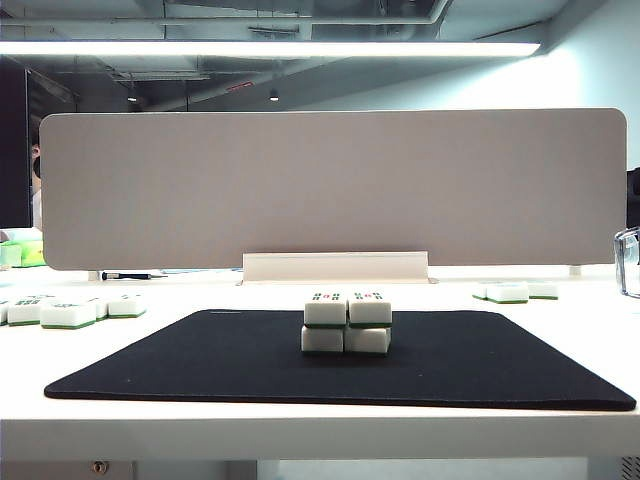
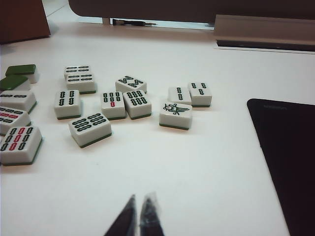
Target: Arrange four mahjong tiles into a neat stack, creating two layers of paired tiles.
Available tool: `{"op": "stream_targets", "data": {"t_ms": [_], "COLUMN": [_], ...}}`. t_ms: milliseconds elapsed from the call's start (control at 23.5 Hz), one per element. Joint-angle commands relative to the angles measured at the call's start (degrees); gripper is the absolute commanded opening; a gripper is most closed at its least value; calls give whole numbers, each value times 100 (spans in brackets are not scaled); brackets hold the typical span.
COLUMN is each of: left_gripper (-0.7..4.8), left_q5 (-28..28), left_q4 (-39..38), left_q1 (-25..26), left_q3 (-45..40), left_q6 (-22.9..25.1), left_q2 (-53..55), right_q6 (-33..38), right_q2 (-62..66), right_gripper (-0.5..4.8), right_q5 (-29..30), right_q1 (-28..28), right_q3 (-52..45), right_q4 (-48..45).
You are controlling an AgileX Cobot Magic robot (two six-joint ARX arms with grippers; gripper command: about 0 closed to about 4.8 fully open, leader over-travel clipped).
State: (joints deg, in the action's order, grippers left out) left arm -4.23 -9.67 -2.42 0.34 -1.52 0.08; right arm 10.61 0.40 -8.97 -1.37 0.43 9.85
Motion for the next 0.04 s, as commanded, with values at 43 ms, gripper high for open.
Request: {"op": "stream_targets", "data": {"t_ms": [43], "left_gripper": [18], "left_q5": [42], "left_q4": [-59], "left_q1": [-2], "left_q3": [0], "left_q6": [15], "left_q2": [2], "right_q6": [-20], "right_q2": [-48], "right_gripper": [-1], "right_q5": [4], "right_q1": [2], "right_q3": [-13], "right_q4": [-31]}}
